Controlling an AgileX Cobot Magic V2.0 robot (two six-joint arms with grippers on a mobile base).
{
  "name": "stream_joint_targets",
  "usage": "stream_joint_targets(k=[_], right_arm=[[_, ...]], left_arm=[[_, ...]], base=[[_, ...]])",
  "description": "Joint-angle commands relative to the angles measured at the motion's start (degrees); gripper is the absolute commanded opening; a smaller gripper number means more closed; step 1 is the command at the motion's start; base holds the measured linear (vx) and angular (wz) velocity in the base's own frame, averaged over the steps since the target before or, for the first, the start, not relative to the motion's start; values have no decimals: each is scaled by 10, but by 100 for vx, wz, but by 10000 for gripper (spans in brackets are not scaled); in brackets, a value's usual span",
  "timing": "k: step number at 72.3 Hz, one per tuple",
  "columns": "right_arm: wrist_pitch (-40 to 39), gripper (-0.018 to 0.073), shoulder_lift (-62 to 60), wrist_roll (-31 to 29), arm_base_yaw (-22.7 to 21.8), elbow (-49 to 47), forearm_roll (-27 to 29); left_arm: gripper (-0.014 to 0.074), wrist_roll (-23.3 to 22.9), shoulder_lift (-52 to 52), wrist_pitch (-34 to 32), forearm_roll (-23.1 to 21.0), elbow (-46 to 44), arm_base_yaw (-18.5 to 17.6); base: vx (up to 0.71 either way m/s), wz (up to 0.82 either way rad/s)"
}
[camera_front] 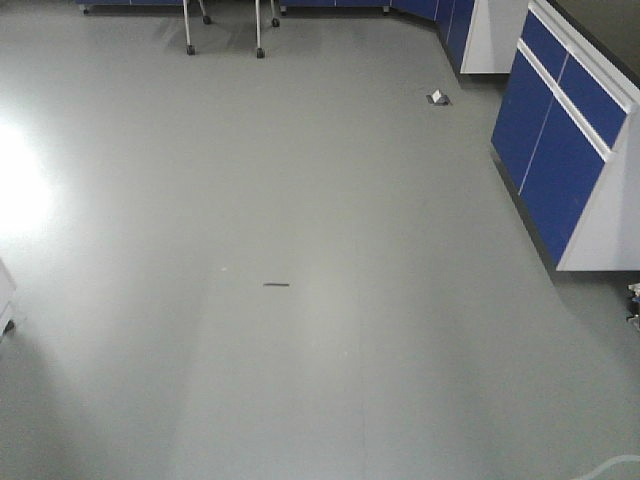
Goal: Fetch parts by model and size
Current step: 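Drive the base across the room to the bench with the red tray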
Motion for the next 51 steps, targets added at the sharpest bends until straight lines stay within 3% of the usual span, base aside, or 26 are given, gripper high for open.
stream_joint_targets(k=[1,51], right_arm=[[-47,-10,5,-3,-2,-17,-6],[-47,-10,4,-3,-2,-17,-6]], left_arm=[[-6,-1,5,-37,0,-15,-1],[-6,-1,6,-38,0,-15,-1]], base=[[66,0],[68,-6]])
